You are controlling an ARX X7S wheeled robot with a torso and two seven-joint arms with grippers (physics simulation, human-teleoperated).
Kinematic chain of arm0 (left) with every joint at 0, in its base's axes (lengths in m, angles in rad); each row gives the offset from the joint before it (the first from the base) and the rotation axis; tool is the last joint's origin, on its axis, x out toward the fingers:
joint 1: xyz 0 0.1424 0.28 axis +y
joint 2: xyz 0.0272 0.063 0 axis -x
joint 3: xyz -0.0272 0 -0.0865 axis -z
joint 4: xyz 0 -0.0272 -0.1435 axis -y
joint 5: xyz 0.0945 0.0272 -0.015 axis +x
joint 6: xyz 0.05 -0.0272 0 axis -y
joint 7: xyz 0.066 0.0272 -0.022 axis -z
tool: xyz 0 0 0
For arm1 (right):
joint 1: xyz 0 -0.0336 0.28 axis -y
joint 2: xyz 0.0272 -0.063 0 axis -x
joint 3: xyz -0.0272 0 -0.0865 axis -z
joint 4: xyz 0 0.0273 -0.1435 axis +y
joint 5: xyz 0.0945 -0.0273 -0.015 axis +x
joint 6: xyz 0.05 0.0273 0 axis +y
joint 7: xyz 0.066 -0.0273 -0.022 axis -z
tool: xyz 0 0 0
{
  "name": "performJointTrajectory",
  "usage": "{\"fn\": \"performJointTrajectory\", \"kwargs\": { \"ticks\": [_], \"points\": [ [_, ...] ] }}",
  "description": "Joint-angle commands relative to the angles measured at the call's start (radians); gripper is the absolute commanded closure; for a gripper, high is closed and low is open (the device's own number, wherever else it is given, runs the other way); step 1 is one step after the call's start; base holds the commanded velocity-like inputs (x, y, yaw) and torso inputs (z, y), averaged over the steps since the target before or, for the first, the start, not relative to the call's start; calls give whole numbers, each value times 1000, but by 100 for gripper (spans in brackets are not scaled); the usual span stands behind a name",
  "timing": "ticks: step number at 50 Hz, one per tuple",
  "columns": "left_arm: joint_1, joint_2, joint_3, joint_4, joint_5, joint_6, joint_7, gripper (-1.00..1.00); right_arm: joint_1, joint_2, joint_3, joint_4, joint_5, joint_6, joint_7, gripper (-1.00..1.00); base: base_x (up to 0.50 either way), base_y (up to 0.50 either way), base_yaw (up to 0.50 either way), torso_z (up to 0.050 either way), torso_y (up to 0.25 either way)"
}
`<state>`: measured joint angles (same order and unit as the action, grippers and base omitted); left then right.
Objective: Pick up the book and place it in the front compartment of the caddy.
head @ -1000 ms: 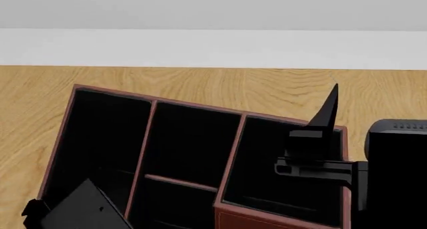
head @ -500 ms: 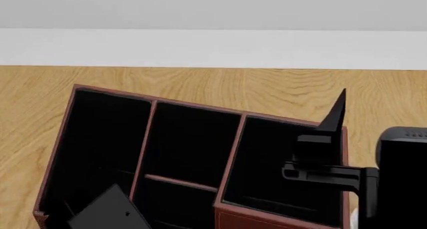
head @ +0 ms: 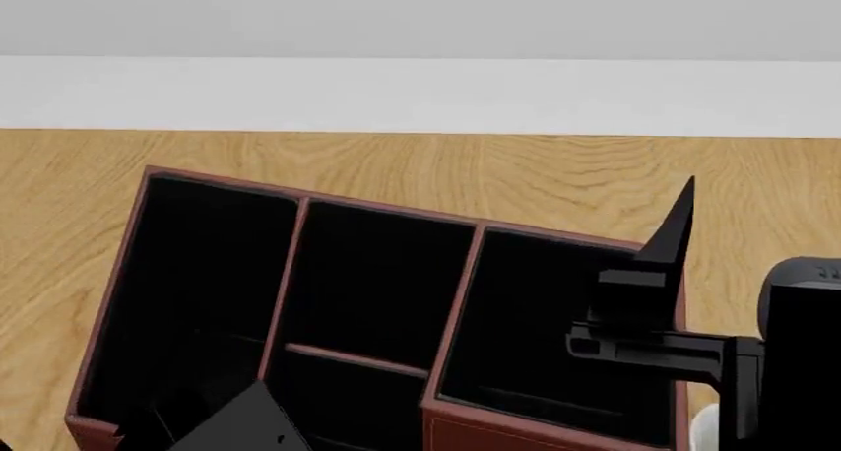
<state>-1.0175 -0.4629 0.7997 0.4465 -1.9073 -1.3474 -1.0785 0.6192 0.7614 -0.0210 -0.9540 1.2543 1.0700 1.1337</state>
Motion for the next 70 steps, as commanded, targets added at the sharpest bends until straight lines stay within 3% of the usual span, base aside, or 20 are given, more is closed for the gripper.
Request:
{"fn": "performJointTrajectory", "kwargs": {
  "ticks": [1,70],
  "points": [
    [13,11,11,-13,54,-5,45,-100,-7,8,2,-1,2,-8,3,-100,0,0,0,0,0],
    [112,29,123,-74,348,43,285,-100,-1,32,-22,8,9,-37,15,-100,0,0,0,0,0]
  ]
}}
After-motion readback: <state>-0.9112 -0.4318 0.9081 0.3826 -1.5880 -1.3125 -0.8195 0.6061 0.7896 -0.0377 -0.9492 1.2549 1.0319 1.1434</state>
